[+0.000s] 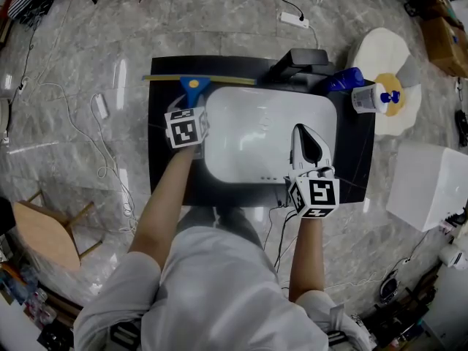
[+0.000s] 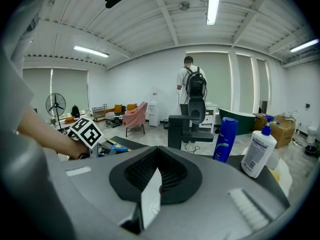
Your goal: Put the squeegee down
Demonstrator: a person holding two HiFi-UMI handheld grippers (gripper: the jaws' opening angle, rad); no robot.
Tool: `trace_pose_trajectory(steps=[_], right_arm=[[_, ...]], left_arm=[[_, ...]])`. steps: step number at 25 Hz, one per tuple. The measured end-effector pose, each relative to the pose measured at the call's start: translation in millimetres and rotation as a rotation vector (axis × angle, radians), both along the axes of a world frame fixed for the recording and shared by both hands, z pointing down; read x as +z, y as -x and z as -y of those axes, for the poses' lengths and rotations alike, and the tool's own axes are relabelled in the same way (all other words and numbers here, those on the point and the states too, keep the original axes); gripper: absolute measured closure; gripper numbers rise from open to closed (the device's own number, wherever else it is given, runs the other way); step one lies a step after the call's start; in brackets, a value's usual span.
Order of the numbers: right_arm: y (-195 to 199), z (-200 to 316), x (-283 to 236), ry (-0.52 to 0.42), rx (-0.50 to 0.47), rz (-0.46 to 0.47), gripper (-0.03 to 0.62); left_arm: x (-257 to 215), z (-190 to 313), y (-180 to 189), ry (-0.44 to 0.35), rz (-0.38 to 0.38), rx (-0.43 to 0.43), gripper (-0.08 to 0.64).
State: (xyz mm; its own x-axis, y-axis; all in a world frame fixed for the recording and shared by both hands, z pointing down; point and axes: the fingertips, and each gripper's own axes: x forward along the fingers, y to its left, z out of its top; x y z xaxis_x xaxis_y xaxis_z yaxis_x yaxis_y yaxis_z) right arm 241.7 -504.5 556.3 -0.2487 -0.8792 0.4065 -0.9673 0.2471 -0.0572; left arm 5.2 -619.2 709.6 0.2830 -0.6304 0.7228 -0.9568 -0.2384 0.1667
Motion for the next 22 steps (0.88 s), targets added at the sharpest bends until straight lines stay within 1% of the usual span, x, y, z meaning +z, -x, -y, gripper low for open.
trace_pose_trajectory(steps=[3,7,12,18,22], right_arm=[[-1.1,-2.2,0.9,-0.001,0.002,0.003,0.589],[-1.1,-5.0,-1.0,-0.006,0.002,0.006,0.589],[2.3,-12.8,-6.1,-0.017,-0.005,0.007,0.589],[11.5,-28.0,-19.6,-0.04,-0.02,0.017,0.589],[18.8,-39.6,-33.8,-0.065,-0.031,0.019,0.589]], left_arm=[[1.2,-1.4,-1.5,0.001,0.01,0.011,0.426],[-0.9,-4.3,-2.7,-0.004,0.011,0.022,0.386],[-8.9,-14.3,0.6,-0.018,0.012,0.026,0.364],[-34.8,-31.7,8.3,-0.071,0.024,0.037,0.357],[-55.0,-46.7,16.7,-0.101,0.011,0.024,0.367]])
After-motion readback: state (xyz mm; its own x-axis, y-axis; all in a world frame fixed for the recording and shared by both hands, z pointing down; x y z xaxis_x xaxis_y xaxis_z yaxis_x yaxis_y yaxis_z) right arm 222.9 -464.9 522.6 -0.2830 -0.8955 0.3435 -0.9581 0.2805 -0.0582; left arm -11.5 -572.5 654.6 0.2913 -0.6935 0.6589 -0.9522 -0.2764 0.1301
